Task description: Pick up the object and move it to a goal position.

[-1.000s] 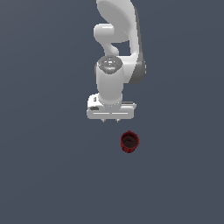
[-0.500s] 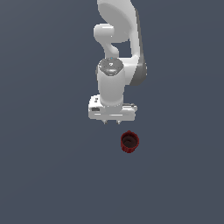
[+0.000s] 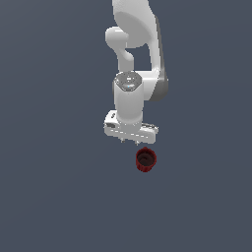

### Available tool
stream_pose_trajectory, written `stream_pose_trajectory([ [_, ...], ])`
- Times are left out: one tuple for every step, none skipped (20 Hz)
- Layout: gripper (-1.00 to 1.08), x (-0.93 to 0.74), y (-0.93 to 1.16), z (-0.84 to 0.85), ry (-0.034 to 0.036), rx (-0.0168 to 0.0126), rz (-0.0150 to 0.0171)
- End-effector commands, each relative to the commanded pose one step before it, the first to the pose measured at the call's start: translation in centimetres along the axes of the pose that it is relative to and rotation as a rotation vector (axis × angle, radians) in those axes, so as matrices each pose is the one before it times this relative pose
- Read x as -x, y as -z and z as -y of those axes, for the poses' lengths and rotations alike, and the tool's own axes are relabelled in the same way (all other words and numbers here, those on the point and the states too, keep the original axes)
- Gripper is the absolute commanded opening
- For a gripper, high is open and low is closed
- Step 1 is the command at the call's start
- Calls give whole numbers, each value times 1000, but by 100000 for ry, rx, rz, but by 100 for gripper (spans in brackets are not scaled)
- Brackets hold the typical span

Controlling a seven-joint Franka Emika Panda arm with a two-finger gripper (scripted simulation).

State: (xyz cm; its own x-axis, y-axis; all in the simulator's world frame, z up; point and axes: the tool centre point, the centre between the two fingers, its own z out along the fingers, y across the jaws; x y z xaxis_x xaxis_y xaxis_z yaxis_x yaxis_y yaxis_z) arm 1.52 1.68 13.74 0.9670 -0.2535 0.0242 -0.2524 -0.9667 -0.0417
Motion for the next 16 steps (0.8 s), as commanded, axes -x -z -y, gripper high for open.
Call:
stream_pose_trajectory([
  [28,-215,-564,653,-6888,-1090,-622],
  [28,-68,-231,262,-2812,-445,-241],
  [28,-59,-233,261,-2815,-445,-231],
  [28,-49,-234,259,-2818,-445,-222],
  [28,-40,-234,255,-2803,-441,-211],
  [28,-29,-225,243,-2678,-421,-193],
  [28,-20,-214,227,-2537,-398,-175],
  [28,-12,-203,212,-2393,-374,-159],
  [28,-5,-191,198,-2249,-351,-143],
  [28,0,-180,182,-2107,-328,-129],
  [28,5,-168,169,-1961,-305,-116],
  [28,8,-156,154,-1818,-282,-104],
  [28,10,-144,140,-1673,-259,-93],
  [28,13,-132,128,-1527,-236,-82],
  [28,12,-119,113,-1385,-213,-73],
  [28,14,-107,102,-1236,-190,-63],
])
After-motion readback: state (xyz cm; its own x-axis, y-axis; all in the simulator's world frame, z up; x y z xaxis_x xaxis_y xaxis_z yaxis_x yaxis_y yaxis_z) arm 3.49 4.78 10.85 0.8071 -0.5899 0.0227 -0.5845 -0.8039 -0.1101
